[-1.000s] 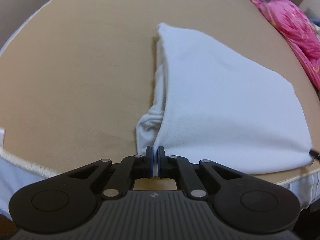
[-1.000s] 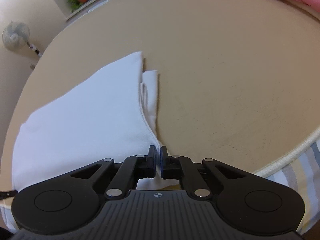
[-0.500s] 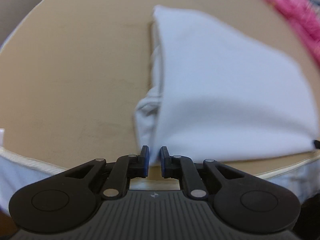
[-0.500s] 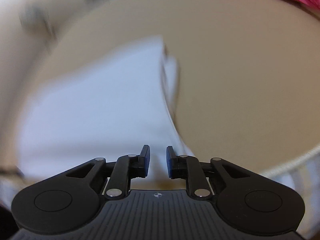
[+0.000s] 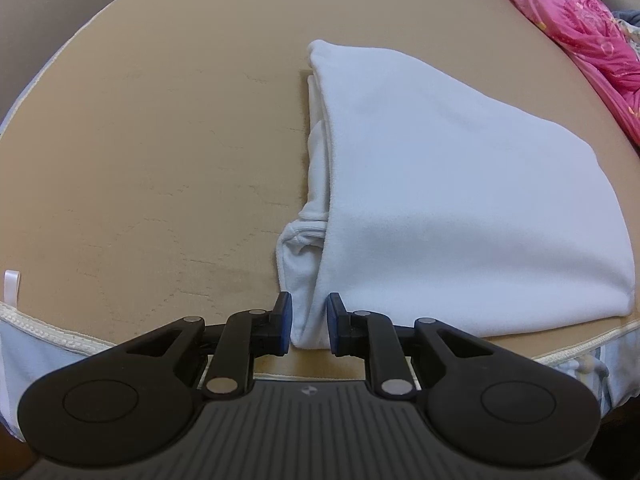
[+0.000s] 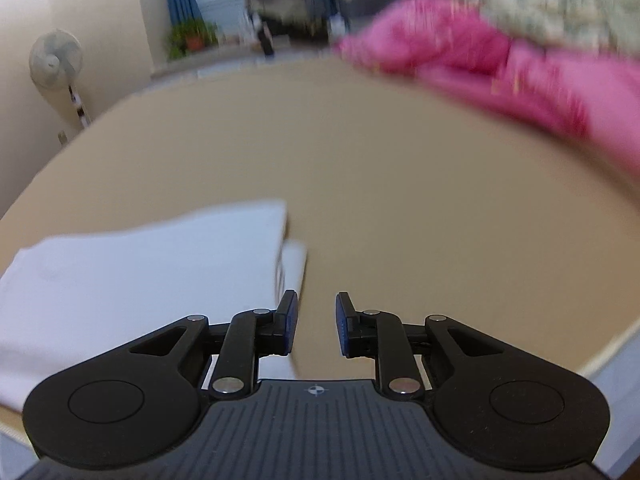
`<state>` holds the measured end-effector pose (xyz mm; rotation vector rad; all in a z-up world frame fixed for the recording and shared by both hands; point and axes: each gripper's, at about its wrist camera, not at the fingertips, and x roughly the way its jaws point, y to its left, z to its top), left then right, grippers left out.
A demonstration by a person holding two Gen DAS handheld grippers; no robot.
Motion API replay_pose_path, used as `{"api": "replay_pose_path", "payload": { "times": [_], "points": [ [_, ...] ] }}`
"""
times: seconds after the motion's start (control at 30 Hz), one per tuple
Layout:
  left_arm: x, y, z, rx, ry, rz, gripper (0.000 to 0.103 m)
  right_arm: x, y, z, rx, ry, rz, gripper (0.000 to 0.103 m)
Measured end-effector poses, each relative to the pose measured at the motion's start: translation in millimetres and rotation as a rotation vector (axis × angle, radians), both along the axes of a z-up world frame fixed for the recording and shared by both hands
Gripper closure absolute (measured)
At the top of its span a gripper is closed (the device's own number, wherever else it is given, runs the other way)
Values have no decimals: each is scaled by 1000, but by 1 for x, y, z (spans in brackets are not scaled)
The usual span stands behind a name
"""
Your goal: Fold small clothes
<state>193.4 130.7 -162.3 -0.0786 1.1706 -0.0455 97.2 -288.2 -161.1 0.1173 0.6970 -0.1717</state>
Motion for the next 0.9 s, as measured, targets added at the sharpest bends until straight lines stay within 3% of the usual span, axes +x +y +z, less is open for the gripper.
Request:
{"api": "replay_pose_path", "payload": {
  "times": [0.1, 0.17, 0.27, 0.3, 0.37, 0.47, 0.67, 0.7, 0.77, 0.9],
  "points": [
    [-4, 4, -4, -2, -4, -8, 84, 3, -7, 32, -49, -80, 38, 81],
    [-3, 6, -3, -5, -9, -6, 84, 4, -8, 44, -44, -137, 67, 73],
    [-1, 21, 1, -55, -30, 49, 81, 4, -11, 36, -41, -162, 88, 70],
    [-1, 30, 3, -89, -39, 86, 81, 3, -13, 24, -30, -159, 83, 70],
    [-2, 46, 7, -145, -54, 152, 70, 25, -16, 1, -30, -37, 67, 71],
    [-3, 66, 6, -204, -59, 230, 61, 26, -19, 4, 33, -91, 46, 71],
    [-1, 74, -5, -333, -13, 280, 47, 41, -14, -4, 48, -45, 74, 71],
    [1, 71, -6, -346, -10, 272, 45, 42, -14, -4, 48, -45, 77, 71],
    [7, 64, -10, -356, 3, 263, 25, 45, -16, -3, 53, -39, 77, 71],
    [18, 49, -28, -333, 43, 266, 24, 36, -13, -1, 68, -41, 60, 71]
  ]
}}
